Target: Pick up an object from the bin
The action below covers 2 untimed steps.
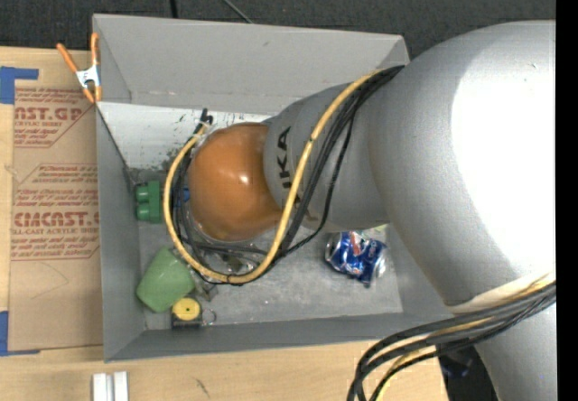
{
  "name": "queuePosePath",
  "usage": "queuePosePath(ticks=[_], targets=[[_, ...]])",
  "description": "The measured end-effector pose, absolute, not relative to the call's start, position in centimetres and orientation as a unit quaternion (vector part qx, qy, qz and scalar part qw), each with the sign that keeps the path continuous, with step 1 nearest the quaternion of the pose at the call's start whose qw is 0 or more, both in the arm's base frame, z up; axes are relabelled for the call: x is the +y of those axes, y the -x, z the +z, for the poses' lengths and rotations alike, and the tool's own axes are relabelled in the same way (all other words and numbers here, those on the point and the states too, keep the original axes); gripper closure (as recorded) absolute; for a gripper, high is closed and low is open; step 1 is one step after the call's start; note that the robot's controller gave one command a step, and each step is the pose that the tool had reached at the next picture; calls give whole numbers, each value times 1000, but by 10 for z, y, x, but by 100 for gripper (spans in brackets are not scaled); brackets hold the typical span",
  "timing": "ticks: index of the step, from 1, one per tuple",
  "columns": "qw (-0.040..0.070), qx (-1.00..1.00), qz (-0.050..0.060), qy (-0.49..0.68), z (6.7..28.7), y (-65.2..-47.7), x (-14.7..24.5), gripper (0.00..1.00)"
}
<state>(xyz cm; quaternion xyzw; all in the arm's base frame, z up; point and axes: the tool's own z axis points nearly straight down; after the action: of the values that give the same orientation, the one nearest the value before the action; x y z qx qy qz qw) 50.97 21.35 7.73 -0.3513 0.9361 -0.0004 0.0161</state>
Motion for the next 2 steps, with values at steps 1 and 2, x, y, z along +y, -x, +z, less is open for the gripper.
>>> queuePosePath(ticks=[1, 2], targets=[[5, 933, 1, 360, 207, -485, 229, 100], [1, 933, 1, 360, 203, -484, 228, 0]])
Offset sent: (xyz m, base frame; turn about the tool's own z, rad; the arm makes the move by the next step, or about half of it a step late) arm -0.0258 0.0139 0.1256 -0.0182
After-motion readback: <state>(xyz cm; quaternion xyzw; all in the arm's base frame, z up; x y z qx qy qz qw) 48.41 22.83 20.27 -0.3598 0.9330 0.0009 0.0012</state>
